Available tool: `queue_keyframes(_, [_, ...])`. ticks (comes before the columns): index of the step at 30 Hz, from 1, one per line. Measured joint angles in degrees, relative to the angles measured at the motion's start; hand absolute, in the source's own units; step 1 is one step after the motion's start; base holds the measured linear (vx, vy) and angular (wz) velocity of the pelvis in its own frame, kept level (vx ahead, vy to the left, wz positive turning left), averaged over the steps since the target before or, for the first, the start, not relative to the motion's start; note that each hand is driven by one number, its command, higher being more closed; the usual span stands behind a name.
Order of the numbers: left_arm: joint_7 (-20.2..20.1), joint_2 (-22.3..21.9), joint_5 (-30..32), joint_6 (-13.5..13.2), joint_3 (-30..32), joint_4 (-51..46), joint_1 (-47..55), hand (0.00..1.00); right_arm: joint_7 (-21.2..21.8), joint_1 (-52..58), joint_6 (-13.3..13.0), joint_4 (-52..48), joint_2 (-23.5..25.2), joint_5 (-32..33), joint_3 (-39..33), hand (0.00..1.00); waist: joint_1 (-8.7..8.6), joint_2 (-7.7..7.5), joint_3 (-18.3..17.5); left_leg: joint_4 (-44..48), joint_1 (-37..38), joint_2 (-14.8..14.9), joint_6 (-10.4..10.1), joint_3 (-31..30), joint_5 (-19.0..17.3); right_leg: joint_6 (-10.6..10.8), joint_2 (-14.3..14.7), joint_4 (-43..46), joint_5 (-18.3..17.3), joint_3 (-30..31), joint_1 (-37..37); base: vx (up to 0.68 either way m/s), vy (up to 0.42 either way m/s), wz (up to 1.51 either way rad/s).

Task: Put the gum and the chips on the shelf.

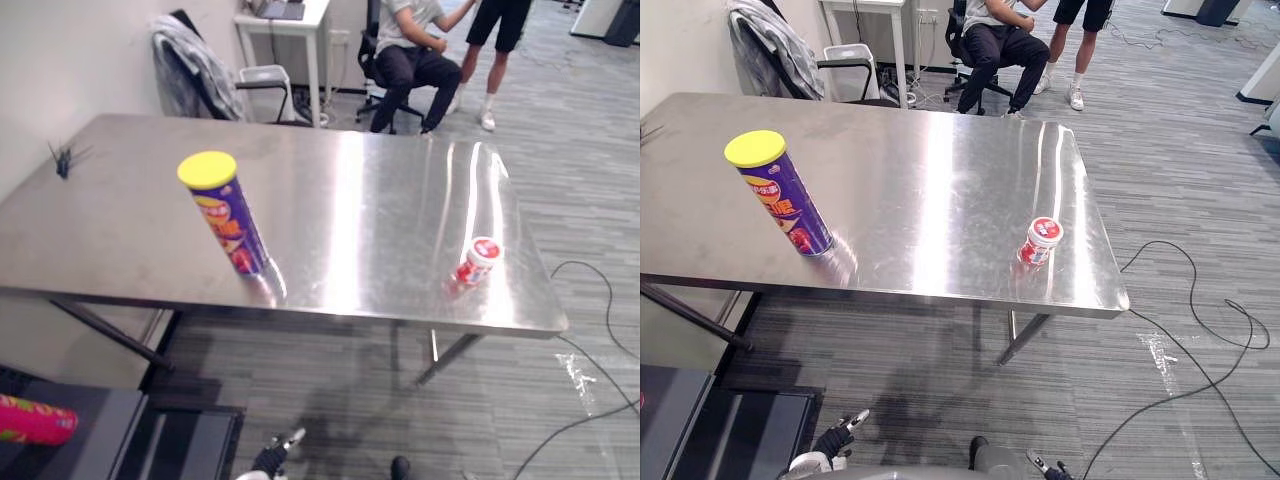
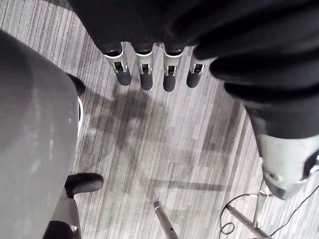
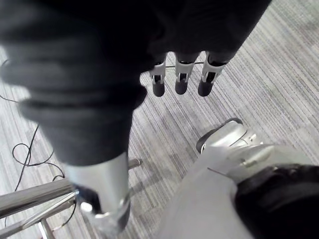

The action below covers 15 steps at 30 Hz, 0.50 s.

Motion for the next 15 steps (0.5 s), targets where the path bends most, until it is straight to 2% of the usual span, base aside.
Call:
queue_keyframes(4, [0.04, 0.97, 0.03, -0.01, -0.36, 1.0, 0.01, 0.0, -0.34, 0.08, 0.02, 0.45, 0.74, 0.38, -0.91, 0.0, -0.03, -1.32, -0.75, 0.1, 0.87, -1.18, 0.05, 3.04, 0.03, 0.52, -0.75, -5.19, 3.23, 2.68, 1.85, 0.04, 0.113, -0.37])
queue_keyframes(6, [0.06, 1.14, 0.04, -0.02, -0.38, 1.14, 0.02, 0.0, -0.7, 0.27, 0.04, 0.36, 1.0, 0.7, -3.6, 0.0, -0.21, -1.36, -0.85, 0.18, 0.88, -1.84, 0.05, 3.88, 0.03, 1.03, -1.26, -5.98, 3.6, 3.57, 1.88, 0.01, 0.088, -0.26])
queue_keyframes(7, [0.07, 1.23, 0.04, -0.04, -0.34, 1.14, 0.07, 0.0, -1.72, 0.32, 0.04, -0.1, 0.87, 2.45, -6.83, 0.0, -0.2, -1.73, -1.08, 0.18, 0.85, -2.26, 0.06, 4.28, 0.03, 1.28, -1.65, -6.38, 3.9, 3.98, 1.85, 0.0, 0.066, -0.13])
queue_keyframes(9, [0.09, 1.39, 0.09, -0.08, 0.2, 0.85, 0.29, 0.0, -2.8, 0.32, 0.16, -2.25, -0.5, 4.8, -14.59, 0.0, -0.22, -1.47, -0.96, 0.12, 0.77, -2.81, 0.15, 4.31, -0.02, 1.46, -2.17, -6.58, 4.01, 4.23, 1.71, 0.0, 0.068, -0.06])
queue_keyframes(12, [0.01, 1.34, 0.26, -0.13, 0.73, -0.27, 1.33, 0.0, -5.93, 0.47, -0.01, -12.15, -4.09, 6.59, -21.63, 0.0, -0.61, -0.76, -1.28, 0.07, 0.41, -2.96, 0.97, 4.27, -0.49, 1.47, -2.12, -6.41, 4.01, 4.78, 0.87, 0.0, 0.039, -0.08])
queue_keyframes(13, [-0.14, 1.31, 0.76, -0.23, 0.73, -0.57, 1.94, 0.0, -7.44, 0.19, -0.26, -18.79, -6.19, 6.39, -23.7, 0.0, -1.43, -0.39, -1.64, 0.1, -0.33, -3.12, 1.17, 4.07, -0.6, 1.58, -2.19, -6.36, 4.08, 4.97, 0.17, -0.01, 0.019, -0.06])
queue_keyframes(15, [-0.49, 1.28, 2.03, -0.6, 0.64, -0.83, 2.39, 0.0, -10.52, -1.12, -2.15, -30.03, -10.1, 5.85, -26.14, 0.0, -1.89, -0.05, -1.94, 0.15, -1.13, -3.3, 1.18, 4.01, -0.6, 1.66, -2.19, -5.72, 4.12, 5.36, -1.13, -0.01, 0.01, -0.06])
